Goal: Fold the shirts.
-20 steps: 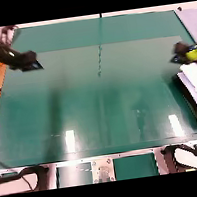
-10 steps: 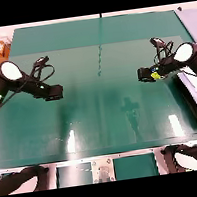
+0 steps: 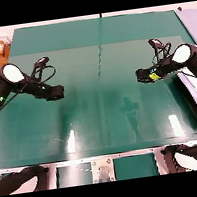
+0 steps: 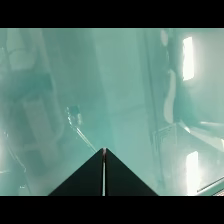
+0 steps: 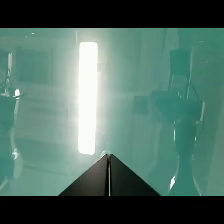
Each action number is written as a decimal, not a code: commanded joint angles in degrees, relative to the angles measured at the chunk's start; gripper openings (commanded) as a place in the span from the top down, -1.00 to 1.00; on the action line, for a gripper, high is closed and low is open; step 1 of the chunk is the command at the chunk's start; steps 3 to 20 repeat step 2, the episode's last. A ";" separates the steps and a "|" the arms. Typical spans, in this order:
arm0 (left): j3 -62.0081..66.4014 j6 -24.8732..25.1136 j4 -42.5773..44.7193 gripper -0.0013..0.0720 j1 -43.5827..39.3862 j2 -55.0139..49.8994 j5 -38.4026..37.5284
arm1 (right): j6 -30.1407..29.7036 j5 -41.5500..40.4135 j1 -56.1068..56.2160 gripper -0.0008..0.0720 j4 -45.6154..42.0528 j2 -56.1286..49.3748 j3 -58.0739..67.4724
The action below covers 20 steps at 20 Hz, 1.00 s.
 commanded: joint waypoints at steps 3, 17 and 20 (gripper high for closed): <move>-0.02 0.00 -0.15 0.91 -0.02 0.04 0.35 | -0.02 -0.02 0.02 0.93 0.02 -0.04 -0.02; -0.02 0.00 -0.15 0.91 -0.02 0.04 0.35 | -0.02 -0.02 0.02 0.93 0.02 -0.04 -0.02; -0.02 0.00 -0.15 0.91 -0.02 0.04 0.35 | -0.02 -0.02 0.02 0.93 0.02 -0.04 -0.02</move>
